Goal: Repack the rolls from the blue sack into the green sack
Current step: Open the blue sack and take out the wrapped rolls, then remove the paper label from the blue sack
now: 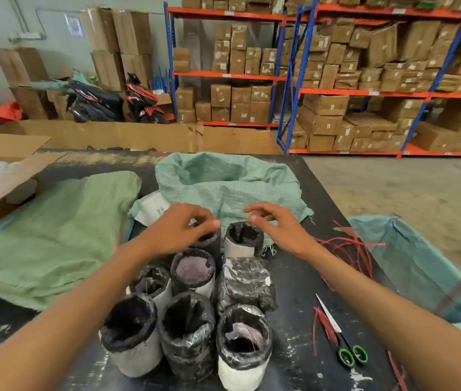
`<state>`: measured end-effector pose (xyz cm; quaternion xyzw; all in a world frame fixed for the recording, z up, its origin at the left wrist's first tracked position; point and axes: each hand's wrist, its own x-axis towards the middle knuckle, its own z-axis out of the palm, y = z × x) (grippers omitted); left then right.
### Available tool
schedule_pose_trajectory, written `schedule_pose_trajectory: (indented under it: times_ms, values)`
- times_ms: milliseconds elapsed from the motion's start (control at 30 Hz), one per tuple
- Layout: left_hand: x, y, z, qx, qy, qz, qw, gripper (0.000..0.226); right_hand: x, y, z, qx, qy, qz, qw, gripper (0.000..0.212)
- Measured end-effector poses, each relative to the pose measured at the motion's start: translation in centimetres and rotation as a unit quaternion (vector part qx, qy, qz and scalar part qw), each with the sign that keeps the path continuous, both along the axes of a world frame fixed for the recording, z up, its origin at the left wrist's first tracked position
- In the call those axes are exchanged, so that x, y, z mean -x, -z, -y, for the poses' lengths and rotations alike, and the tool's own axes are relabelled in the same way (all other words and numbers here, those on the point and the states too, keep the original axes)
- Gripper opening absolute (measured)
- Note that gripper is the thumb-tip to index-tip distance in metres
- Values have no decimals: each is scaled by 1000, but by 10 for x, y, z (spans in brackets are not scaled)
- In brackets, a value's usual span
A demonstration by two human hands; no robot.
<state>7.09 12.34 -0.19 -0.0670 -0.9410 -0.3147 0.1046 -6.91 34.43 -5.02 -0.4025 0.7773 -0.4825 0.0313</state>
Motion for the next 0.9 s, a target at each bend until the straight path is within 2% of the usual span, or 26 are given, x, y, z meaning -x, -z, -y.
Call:
schedule_pose_trajectory:
  times_ms: [100,167,267,333,400,467,533,567,633,700,800,900]
  values:
    - [64,2,37,36,-18,22,999,43,46,-11,36,-7,52,15,999,19]
    - [107,8,61,70,-30,42,996,52,74,-18,61,-37,70,16,997,26]
    - [169,22,94,113,-36,95,988,69,115,-23,94,-163,58,-3,985,64]
    - [203,36,108,187,-27,142,972,96,145,-14,110,-295,54,-41,953,89]
    - [227,54,120,311,12,210,927,102,171,2,117,-430,36,-76,899,104]
    - [244,76,137,332,52,314,888,109,183,21,116,-504,-11,-22,863,112]
    - [252,97,153,324,77,395,856,129,185,42,108,-540,-46,53,839,112]
    - [252,107,159,340,93,404,844,135,185,55,104,-551,-50,70,830,107]
    - [248,129,167,391,108,378,832,132,184,79,99,-552,-49,48,831,96]
    - [242,147,170,397,107,350,842,128,187,98,96,-556,-46,0,830,92]
    - [240,154,180,357,114,349,859,126,194,114,96,-559,-36,-49,827,94]
    - [236,142,178,354,133,345,859,126,193,102,96,-515,-72,6,854,97]
